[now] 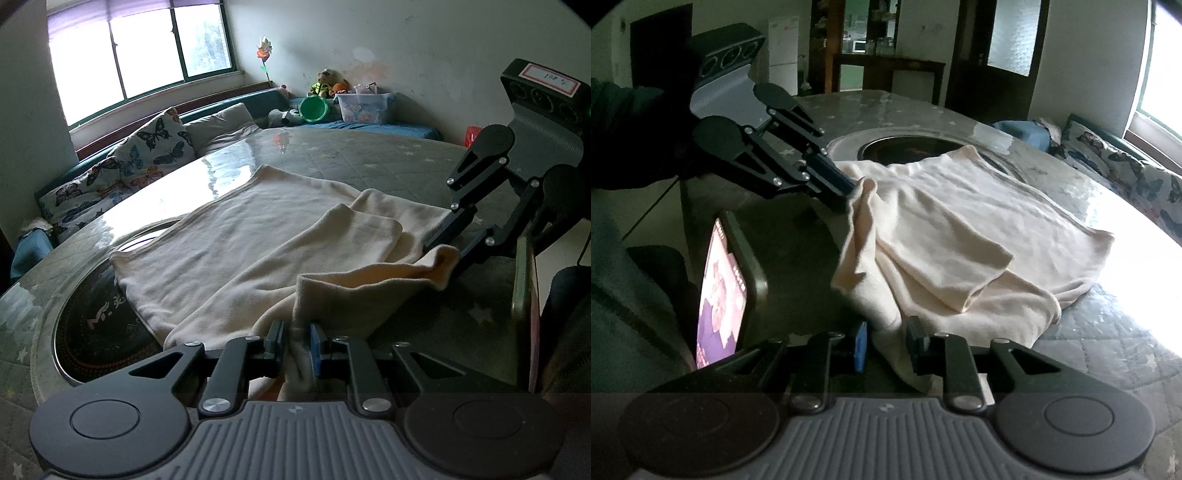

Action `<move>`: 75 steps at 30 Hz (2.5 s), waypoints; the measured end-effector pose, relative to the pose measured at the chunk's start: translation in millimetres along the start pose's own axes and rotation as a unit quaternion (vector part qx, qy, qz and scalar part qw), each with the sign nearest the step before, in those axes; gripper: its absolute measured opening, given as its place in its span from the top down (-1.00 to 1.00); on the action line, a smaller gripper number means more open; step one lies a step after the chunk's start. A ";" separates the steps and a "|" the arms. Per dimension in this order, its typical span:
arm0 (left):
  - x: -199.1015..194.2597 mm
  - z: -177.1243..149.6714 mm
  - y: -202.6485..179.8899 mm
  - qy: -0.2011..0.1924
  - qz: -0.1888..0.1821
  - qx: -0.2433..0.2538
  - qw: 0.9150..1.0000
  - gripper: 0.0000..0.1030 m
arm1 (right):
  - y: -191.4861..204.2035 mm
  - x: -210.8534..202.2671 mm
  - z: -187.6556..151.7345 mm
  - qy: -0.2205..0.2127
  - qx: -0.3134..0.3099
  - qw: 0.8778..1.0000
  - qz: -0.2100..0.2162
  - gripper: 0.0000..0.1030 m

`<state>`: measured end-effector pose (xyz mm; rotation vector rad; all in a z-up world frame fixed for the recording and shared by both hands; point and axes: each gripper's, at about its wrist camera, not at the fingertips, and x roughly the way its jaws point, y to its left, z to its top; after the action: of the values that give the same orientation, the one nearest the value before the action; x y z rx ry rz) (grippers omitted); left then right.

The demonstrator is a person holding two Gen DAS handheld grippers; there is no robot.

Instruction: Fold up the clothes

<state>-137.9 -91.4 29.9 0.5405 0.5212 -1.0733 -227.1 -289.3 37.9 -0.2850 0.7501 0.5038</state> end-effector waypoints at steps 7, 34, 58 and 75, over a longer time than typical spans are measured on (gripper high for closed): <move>0.5 -0.3 0.3 0.000 0.000 -0.002 1.000 0.67 | 2.1 -3.3 -2.8 0.000 -0.007 1.000 0.014 0.32; -6.7 -7.3 -10.7 0.010 -0.009 0.031 0.999 0.41 | -12.5 -0.4 3.8 -0.031 0.042 0.998 0.019 0.62; -21.0 -15.4 -26.0 -0.024 0.011 0.065 0.998 0.23 | -18.3 -7.1 9.4 -0.073 0.065 0.995 -0.005 0.83; -11.0 -2.3 -20.2 -0.051 0.056 0.067 0.995 0.72 | -50.3 0.8 29.3 -0.098 0.104 0.990 -0.012 0.83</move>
<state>-160.9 -90.2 32.0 0.6218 0.3282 -1.0280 -183.0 -319.2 61.3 -0.0487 0.6018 0.4198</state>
